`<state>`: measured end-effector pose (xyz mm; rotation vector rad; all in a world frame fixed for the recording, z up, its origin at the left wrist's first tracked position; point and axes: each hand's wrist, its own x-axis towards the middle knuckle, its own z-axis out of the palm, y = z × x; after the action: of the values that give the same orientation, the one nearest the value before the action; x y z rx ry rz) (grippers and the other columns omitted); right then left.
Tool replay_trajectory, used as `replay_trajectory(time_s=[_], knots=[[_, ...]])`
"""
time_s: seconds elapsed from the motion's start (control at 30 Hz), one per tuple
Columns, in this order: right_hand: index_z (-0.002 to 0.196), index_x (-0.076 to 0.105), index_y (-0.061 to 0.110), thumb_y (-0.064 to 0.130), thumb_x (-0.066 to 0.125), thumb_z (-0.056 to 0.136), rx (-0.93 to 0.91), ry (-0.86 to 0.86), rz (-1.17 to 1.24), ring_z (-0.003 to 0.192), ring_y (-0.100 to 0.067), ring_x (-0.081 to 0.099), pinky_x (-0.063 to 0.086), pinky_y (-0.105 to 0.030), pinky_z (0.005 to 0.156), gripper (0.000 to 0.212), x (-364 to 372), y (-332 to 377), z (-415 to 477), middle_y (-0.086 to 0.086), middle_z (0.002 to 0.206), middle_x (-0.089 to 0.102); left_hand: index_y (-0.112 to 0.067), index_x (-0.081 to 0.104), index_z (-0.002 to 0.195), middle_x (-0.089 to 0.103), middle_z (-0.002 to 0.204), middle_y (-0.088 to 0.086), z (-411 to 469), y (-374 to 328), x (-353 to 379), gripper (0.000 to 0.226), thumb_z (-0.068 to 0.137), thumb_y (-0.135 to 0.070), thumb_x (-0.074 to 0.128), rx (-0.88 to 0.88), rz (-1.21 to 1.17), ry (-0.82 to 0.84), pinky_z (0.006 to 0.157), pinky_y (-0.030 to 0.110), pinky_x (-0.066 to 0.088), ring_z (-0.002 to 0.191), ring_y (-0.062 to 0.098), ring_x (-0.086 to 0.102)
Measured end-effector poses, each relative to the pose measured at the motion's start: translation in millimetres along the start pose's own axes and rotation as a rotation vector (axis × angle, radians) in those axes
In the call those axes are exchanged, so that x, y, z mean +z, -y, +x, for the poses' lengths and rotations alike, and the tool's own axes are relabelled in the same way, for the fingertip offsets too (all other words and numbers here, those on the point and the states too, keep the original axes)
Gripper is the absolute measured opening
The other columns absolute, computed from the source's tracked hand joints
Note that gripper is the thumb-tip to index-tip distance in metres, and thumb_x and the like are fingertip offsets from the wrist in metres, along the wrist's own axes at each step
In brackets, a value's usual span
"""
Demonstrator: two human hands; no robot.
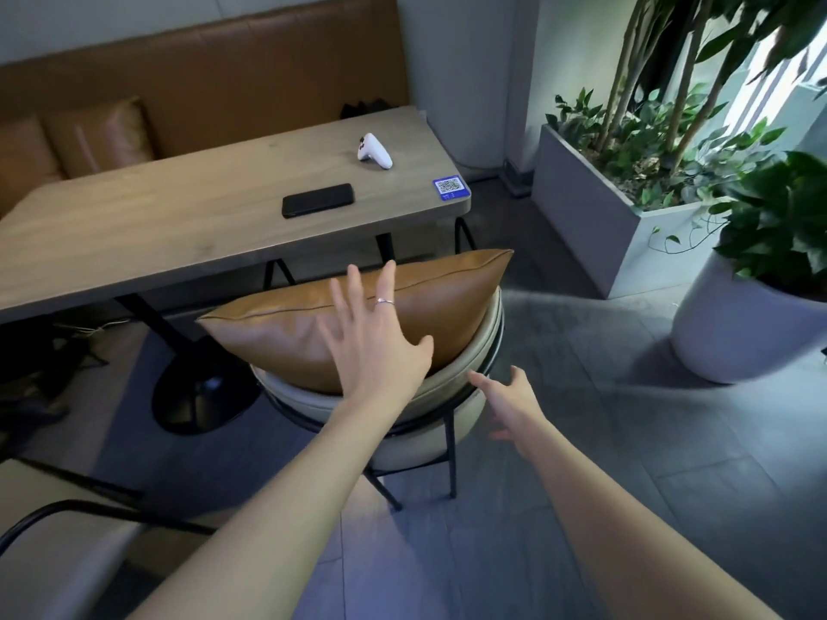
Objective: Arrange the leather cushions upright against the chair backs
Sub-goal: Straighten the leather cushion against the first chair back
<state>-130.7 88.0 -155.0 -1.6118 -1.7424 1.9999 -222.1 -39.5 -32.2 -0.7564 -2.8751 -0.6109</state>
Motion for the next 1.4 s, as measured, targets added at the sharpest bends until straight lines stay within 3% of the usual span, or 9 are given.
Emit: replay_trajectory(time_s=[0.13, 0.27, 0.33, 0.43, 0.6, 0.87, 1.03, 1.17, 1.4], knots=[[0.164, 0.011, 0.031, 0.049, 0.08, 0.082, -0.001, 0.066, 0.01, 0.134, -0.039, 0.053, 0.054, -0.051, 0.09, 0.109, 0.6, 23.7, 17.8, -0.009, 0.162, 0.042, -0.041, 0.0, 0.161, -0.007, 0.173, 0.008, 31.1, -30.0, 9.2, 0.113, 0.079, -0.063, 0.075, 0.087, 0.161, 0.097, 0.121, 0.064, 0.001, 0.157, 0.033, -0.014], [0.165, 0.007, 0.029, 0.05, 0.074, 0.079, -0.026, 0.161, -0.037, 0.138, -0.039, 0.048, 0.05, -0.053, 0.104, 0.111, 10.4, 36.5, 32.0, -0.008, 0.163, 0.039, -0.045, -0.001, 0.16, -0.008, 0.173, 0.007, 55.6, -45.2, 28.1, 0.121, 0.072, -0.067, 0.078, -0.007, 0.139, 0.234, 0.118, 0.072, 0.005, 0.157, 0.036, -0.013], [0.164, 0.006, 0.029, 0.062, 0.067, 0.061, -0.086, 0.137, -0.097, 0.142, -0.036, 0.045, 0.048, -0.054, 0.109, 0.124, 20.3, 33.3, 52.4, -0.008, 0.163, 0.038, -0.044, 0.0, 0.161, -0.005, 0.173, 0.009, 58.8, -48.4, 41.9, 0.123, 0.07, -0.068, 0.079, -0.09, 0.119, 0.29, 0.117, 0.074, 0.006, 0.157, 0.039, -0.012], [0.16, -0.001, 0.041, 0.074, 0.066, 0.048, -0.085, 0.134, -0.092, 0.143, -0.034, 0.045, 0.05, -0.056, 0.108, 0.135, 30.7, 18.5, 92.5, -0.004, 0.165, 0.036, -0.042, 0.003, 0.161, -0.003, 0.173, 0.01, 57.2, -52.2, 59.3, 0.118, 0.072, -0.069, 0.077, -0.115, 0.193, 0.246, 0.117, 0.074, 0.004, 0.156, 0.04, -0.011], [0.162, 0.011, 0.044, 0.062, 0.074, 0.041, -0.064, 0.169, -0.018, 0.135, -0.034, 0.053, 0.055, -0.056, 0.101, 0.137, 11.9, 37.2, 65.8, -0.001, 0.16, 0.045, -0.042, 0.009, 0.16, 0.002, 0.173, 0.01, 55.0, -55.6, 69.6, 0.11, 0.075, -0.068, 0.074, -0.127, 0.218, 0.169, 0.118, 0.073, 0.005, 0.157, 0.039, -0.009], [0.166, 0.007, 0.037, 0.042, 0.082, 0.081, -0.035, 0.134, -0.057, 0.131, -0.039, 0.054, 0.062, -0.055, 0.088, 0.114, 3.7, 36.0, 60.4, -0.008, 0.159, 0.043, -0.044, 0.007, 0.16, 0.001, 0.173, 0.008, 48.6, -58.9, 75.6, 0.106, 0.079, -0.07, 0.069, -0.122, 0.208, 0.147, 0.118, 0.072, 0.002, 0.157, 0.038, -0.01], [0.164, 0.019, 0.033, 0.046, 0.083, 0.072, -0.085, 0.1, -0.096, 0.127, -0.038, 0.057, 0.065, -0.053, 0.078, 0.113, 1.5, 42.6, 62.2, -0.005, 0.157, 0.045, -0.044, 0.006, 0.16, 0.002, 0.173, 0.009, 52.1, -58.2, 84.6, 0.103, 0.082, -0.07, 0.067, -0.124, 0.203, 0.109, 0.117, 0.072, 0.001, 0.157, 0.038, -0.009], [0.161, 0.027, 0.032, 0.063, 0.072, 0.042, -0.121, 0.1, -0.127, 0.128, -0.039, 0.056, 0.066, -0.054, 0.067, 0.131, -4.4, 48.1, 62.0, -0.006, 0.153, 0.048, -0.043, 0.005, 0.16, 0.0, 0.173, 0.01, 56.3, -67.3, 90.3, 0.102, 0.083, -0.069, 0.066, -0.133, 0.206, 0.112, 0.117, 0.072, 0.001, 0.157, 0.039, -0.009], [0.166, 0.007, 0.033, 0.047, 0.084, 0.071, -0.07, 0.132, -0.095, 0.132, -0.04, 0.054, 0.066, -0.054, 0.071, 0.123, -10.0, 50.0, 56.3, -0.004, 0.16, 0.039, -0.043, 0.005, 0.16, 0.0, 0.173, 0.009, 54.0, -68.4, 87.4, 0.102, 0.082, -0.069, 0.066, -0.14, 0.209, 0.128, 0.118, 0.072, 0.003, 0.157, 0.039, -0.009]])
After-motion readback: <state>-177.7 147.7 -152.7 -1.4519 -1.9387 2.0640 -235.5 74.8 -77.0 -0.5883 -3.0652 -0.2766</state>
